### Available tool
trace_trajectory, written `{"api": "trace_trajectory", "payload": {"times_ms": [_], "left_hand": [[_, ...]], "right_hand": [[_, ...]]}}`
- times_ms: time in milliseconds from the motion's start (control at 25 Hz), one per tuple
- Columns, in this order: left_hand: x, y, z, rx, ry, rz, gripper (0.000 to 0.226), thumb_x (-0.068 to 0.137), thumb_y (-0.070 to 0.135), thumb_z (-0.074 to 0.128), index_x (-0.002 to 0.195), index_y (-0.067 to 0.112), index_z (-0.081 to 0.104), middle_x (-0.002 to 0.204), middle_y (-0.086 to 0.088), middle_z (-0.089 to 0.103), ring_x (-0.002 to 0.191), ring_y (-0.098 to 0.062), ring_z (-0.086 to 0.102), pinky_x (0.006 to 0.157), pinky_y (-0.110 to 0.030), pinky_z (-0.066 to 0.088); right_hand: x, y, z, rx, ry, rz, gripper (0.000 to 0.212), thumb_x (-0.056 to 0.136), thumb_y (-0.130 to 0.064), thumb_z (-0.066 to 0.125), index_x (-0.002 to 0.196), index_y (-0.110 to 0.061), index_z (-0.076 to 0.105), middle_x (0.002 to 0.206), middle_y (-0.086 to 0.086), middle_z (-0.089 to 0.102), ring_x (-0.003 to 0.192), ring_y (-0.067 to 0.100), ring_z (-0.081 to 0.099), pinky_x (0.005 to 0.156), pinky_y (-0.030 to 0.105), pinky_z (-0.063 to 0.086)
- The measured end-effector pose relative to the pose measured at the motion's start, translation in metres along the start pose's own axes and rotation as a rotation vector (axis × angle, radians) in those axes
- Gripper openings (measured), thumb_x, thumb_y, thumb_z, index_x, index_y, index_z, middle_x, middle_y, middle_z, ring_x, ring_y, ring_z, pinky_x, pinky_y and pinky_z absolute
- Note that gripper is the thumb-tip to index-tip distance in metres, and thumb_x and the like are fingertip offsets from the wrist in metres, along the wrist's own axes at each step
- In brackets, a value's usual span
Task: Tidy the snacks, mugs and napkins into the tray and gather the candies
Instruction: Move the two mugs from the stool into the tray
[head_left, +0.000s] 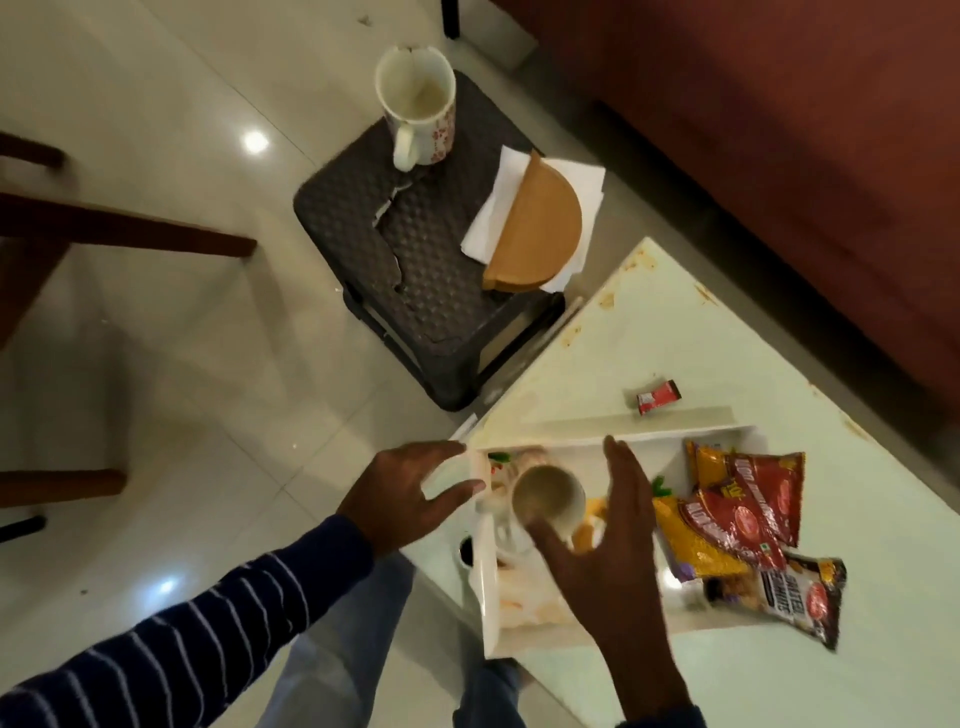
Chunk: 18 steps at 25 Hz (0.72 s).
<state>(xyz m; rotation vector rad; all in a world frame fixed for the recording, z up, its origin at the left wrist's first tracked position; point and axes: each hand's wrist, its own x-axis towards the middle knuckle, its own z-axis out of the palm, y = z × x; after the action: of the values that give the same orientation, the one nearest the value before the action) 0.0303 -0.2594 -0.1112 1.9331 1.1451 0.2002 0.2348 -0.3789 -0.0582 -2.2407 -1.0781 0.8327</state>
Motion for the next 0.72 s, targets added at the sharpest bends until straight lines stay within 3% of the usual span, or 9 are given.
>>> {"api": "trace_trajectory", "payload": {"times_ms": [120,200,360,440,520,600,720], "left_hand": [[0.038,-0.012,-0.038,0.045,0.258,-0.025,0.057,0.085,0.043,0.071,0.129,0.006,0.063,0.125,-0.010,0.068,0.107,-0.009,0.061,0.089,-0.024,0.052],[0.074,-0.018,-0.067,0.043,0.362,-0.063,0.059,0.087,0.035,0.073,0.133,0.003,0.058,0.128,-0.014,0.065,0.112,-0.018,0.064,0.092,-0.029,0.053],[0.160,-0.017,-0.109,-0.140,0.451,-0.178,0.068,0.087,0.035,0.074,0.144,0.009,0.047,0.139,-0.009,0.058,0.125,-0.018,0.057,0.101,-0.038,0.051],[0.202,-0.010,-0.118,-0.207,0.442,-0.241,0.075,0.086,0.039,0.073,0.148,0.011,0.040,0.148,-0.008,0.050,0.133,-0.019,0.049,0.106,-0.040,0.047],[0.237,-0.006,-0.124,-0.197,0.471,-0.250,0.068,0.087,0.042,0.072,0.143,0.012,0.047,0.139,-0.005,0.058,0.123,-0.018,0.056,0.100,-0.032,0.049],[0.259,-0.006,-0.126,-0.185,0.499,-0.250,0.050,0.089,0.041,0.068,0.129,0.013,0.060,0.114,0.001,0.067,0.094,-0.009,0.061,0.083,-0.022,0.051],[0.270,-0.011,-0.123,-0.134,0.512,-0.228,0.032,0.093,0.036,0.065,0.114,0.012,0.067,0.089,0.008,0.062,0.067,0.007,0.050,0.059,0.001,0.037]], "right_hand": [[0.043,-0.030,-0.015,0.029,0.063,-0.066,0.082,0.085,-0.047,0.071,0.153,-0.023,0.031,0.158,0.002,0.034,0.145,0.005,0.025,0.113,0.005,0.015],[0.087,-0.057,-0.017,0.002,0.044,-0.114,0.073,0.087,-0.026,0.075,0.149,-0.014,0.038,0.156,0.008,0.038,0.142,0.011,0.031,0.111,0.001,0.014],[0.190,-0.115,-0.008,0.014,-0.017,-0.182,0.059,0.089,-0.017,0.072,0.143,-0.016,0.047,0.147,0.004,0.048,0.134,0.019,0.046,0.111,0.034,0.040],[0.239,-0.141,0.000,0.001,-0.060,-0.170,0.056,0.092,-0.018,0.067,0.144,-0.021,0.048,0.148,0.000,0.049,0.132,0.017,0.047,0.108,0.042,0.045],[0.283,-0.162,0.013,-0.049,-0.094,-0.223,0.054,0.093,-0.014,0.064,0.144,-0.019,0.048,0.148,0.001,0.050,0.133,0.018,0.048,0.110,0.042,0.043],[0.319,-0.178,0.029,-0.073,-0.155,-0.253,0.061,0.091,-0.007,0.063,0.147,-0.016,0.044,0.149,0.004,0.049,0.136,0.019,0.046,0.113,0.038,0.041],[0.351,-0.190,0.053,-0.061,-0.260,-0.207,0.083,0.084,0.001,0.068,0.155,-0.015,0.028,0.153,0.007,0.042,0.140,0.021,0.041,0.110,0.029,0.039]]}}
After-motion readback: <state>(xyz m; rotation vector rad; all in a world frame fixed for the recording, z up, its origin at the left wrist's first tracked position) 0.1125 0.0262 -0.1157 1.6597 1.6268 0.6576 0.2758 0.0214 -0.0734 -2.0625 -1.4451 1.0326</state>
